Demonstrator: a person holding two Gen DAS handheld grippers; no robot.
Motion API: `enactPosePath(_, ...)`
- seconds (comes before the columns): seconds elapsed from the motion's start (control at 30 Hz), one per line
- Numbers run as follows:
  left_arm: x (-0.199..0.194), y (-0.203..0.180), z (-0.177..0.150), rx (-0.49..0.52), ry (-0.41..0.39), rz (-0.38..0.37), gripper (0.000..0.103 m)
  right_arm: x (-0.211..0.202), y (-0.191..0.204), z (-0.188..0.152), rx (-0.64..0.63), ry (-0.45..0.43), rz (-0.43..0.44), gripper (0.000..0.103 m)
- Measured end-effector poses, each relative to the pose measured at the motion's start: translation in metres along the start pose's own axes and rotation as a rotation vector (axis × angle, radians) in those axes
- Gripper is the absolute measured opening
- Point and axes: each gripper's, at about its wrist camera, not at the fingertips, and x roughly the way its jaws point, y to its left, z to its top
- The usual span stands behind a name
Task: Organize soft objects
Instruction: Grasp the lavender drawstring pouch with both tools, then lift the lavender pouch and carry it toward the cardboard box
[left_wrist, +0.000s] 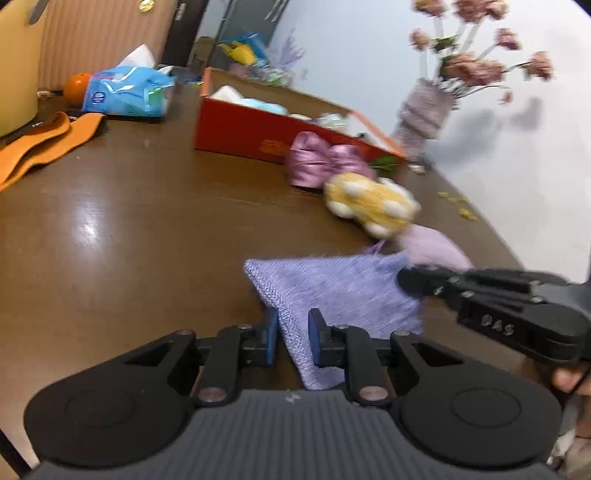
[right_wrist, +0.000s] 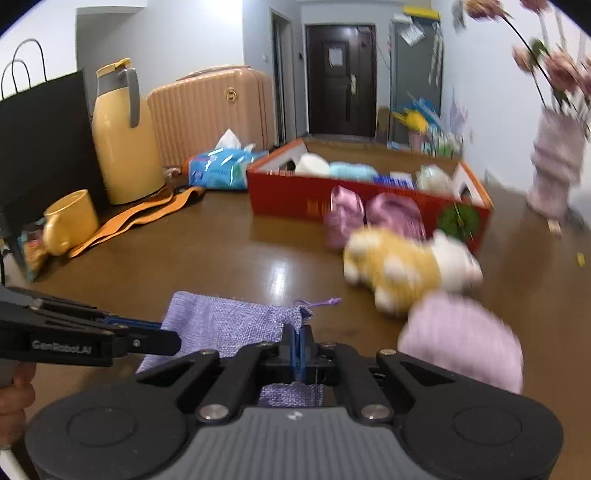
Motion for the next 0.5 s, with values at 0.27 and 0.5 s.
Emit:
enactPosePath(0.27,-0.007,-0.029,-0.021,0.108,-0.037,0.059,0.02,-0.015,-0.003,-0.041,0.075,-0.026,-0.065,0.004)
enactPosePath(0.5,-0.007,-0.03,-0.023,0.117,-0.041,0.066,0.023,0.001,0.03,-0.058,-0.129,-0.042,-0.176,0.003)
